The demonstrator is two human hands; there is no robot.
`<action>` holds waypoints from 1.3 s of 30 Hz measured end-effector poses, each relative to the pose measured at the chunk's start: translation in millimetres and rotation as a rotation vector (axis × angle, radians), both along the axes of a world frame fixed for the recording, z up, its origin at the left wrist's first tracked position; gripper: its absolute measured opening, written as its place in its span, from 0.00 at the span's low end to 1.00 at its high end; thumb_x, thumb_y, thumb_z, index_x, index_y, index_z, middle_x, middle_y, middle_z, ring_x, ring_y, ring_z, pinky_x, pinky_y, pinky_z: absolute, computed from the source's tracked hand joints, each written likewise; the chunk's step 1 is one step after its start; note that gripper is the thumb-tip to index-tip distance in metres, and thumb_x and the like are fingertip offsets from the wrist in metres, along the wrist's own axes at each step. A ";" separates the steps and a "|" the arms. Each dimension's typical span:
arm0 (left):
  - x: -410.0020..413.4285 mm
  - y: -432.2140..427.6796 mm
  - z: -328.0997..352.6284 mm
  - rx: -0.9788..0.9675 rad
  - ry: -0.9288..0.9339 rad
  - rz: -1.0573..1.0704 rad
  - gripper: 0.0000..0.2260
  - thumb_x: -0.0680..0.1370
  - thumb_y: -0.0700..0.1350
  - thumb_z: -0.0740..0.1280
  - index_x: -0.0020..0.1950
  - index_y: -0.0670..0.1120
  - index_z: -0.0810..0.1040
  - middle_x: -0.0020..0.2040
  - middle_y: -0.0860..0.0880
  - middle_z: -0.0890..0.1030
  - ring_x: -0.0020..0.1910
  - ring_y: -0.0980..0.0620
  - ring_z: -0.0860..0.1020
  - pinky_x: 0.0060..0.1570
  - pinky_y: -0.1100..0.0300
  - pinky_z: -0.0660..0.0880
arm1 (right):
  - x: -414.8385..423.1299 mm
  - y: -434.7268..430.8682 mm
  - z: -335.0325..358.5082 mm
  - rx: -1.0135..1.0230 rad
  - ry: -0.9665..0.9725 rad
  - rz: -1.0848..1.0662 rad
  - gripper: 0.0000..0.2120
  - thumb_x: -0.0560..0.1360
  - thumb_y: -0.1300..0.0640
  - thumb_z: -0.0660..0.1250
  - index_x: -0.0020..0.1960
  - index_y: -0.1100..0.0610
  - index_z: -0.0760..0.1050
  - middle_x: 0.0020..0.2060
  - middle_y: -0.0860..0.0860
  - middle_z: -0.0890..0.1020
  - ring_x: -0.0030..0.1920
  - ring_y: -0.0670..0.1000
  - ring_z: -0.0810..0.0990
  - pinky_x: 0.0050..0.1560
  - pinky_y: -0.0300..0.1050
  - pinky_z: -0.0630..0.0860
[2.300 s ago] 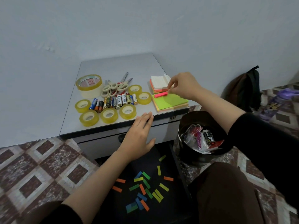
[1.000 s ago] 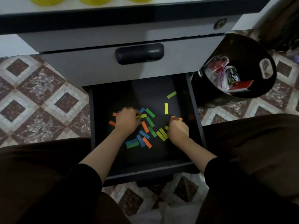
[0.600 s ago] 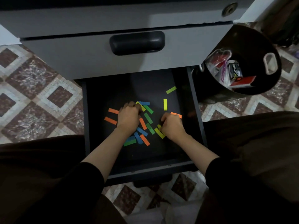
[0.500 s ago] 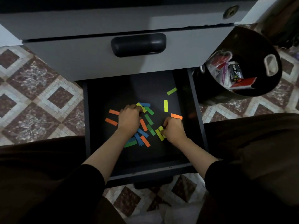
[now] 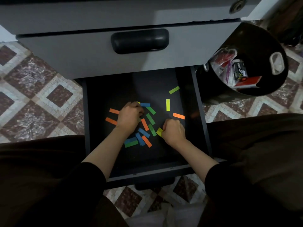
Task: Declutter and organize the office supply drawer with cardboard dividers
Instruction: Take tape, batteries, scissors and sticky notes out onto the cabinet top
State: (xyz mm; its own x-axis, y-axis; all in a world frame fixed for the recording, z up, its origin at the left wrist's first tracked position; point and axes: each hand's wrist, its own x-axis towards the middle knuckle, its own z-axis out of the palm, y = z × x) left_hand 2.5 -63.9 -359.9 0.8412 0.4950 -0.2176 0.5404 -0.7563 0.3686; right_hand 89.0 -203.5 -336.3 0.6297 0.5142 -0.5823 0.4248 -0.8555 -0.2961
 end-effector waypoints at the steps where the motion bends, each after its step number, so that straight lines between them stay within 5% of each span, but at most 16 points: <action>1: -2.1 2.3 0.7 -0.053 -0.048 0.023 0.11 0.78 0.37 0.61 0.58 0.43 0.80 0.59 0.46 0.77 0.58 0.48 0.73 0.58 0.57 0.70 | 0.2 0.0 0.0 0.007 0.004 -0.001 0.09 0.74 0.66 0.64 0.53 0.62 0.76 0.51 0.57 0.78 0.53 0.57 0.78 0.43 0.44 0.71; 5: -8.2 9.7 5.5 -0.131 -0.234 0.335 0.10 0.75 0.37 0.67 0.56 0.41 0.79 0.55 0.43 0.77 0.52 0.48 0.78 0.51 0.61 0.73 | 4.5 1.8 -3.1 0.070 0.032 -0.086 0.10 0.72 0.66 0.66 0.54 0.60 0.77 0.51 0.56 0.79 0.53 0.56 0.78 0.46 0.46 0.76; 8: -2.6 12.0 5.3 -0.135 -0.064 0.551 0.17 0.72 0.49 0.72 0.57 0.42 0.78 0.55 0.44 0.77 0.50 0.48 0.78 0.48 0.56 0.77 | 10.4 3.6 -3.6 0.143 0.048 -0.205 0.07 0.72 0.65 0.67 0.50 0.58 0.79 0.48 0.55 0.80 0.51 0.54 0.79 0.48 0.46 0.78; 10: 1.3 8.8 4.8 -0.094 0.055 0.524 0.19 0.71 0.52 0.72 0.58 0.44 0.78 0.55 0.45 0.77 0.51 0.47 0.77 0.47 0.51 0.77 | 14.9 4.7 -2.3 0.193 0.052 -0.284 0.06 0.72 0.66 0.68 0.46 0.58 0.80 0.46 0.53 0.79 0.50 0.53 0.79 0.49 0.46 0.78; 16: 4.6 -5.9 -2.5 -0.085 -0.008 0.506 0.06 0.75 0.41 0.68 0.51 0.46 0.81 0.54 0.46 0.78 0.52 0.48 0.76 0.45 0.52 0.77 | 32.8 16.2 1.1 0.358 0.077 -0.503 0.05 0.72 0.67 0.69 0.45 0.59 0.80 0.44 0.55 0.81 0.47 0.52 0.80 0.51 0.44 0.78; 20: 5.9 -5.1 -0.4 -0.140 0.034 0.495 0.05 0.75 0.38 0.68 0.49 0.44 0.80 0.53 0.46 0.78 0.51 0.48 0.77 0.44 0.54 0.78 | 42.2 31.7 -2.4 0.362 0.082 -0.569 0.05 0.71 0.66 0.71 0.45 0.58 0.80 0.45 0.56 0.80 0.46 0.55 0.81 0.48 0.52 0.81; 25: 6.2 2.4 10.5 -0.304 -0.099 0.533 0.07 0.74 0.37 0.69 0.51 0.45 0.79 0.44 0.51 0.79 0.46 0.55 0.79 0.44 0.64 0.75 | 43.8 38.0 -1.0 0.275 0.018 -0.565 0.08 0.71 0.65 0.71 0.48 0.59 0.76 0.49 0.57 0.79 0.49 0.57 0.80 0.48 0.53 0.80; 30: 27.1 17.6 28.9 -0.363 -0.141 0.456 0.06 0.73 0.40 0.71 0.49 0.44 0.83 0.44 0.51 0.80 0.45 0.58 0.75 0.50 0.66 0.71 | 42.0 39.1 7.3 0.196 -0.003 -0.450 0.06 0.74 0.66 0.66 0.50 0.64 0.78 0.51 0.59 0.80 0.52 0.58 0.79 0.49 0.48 0.77; 39: 72.6 12.1 28.1 -0.461 -0.123 0.354 0.05 0.73 0.38 0.71 0.48 0.41 0.83 0.44 0.49 0.81 0.43 0.59 0.75 0.45 0.72 0.69 | 23.9 12.3 25.4 0.144 0.065 -0.435 0.11 0.74 0.65 0.67 0.56 0.61 0.76 0.54 0.57 0.78 0.53 0.55 0.78 0.46 0.43 0.75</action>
State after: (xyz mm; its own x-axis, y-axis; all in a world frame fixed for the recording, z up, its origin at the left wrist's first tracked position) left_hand 75.1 -51.7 -331.9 0.6746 0.6279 -0.3882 0.6633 -0.2847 0.6921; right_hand 112.9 -191.3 -311.0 0.7694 0.2891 -0.5695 0.0122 -0.8982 -0.4395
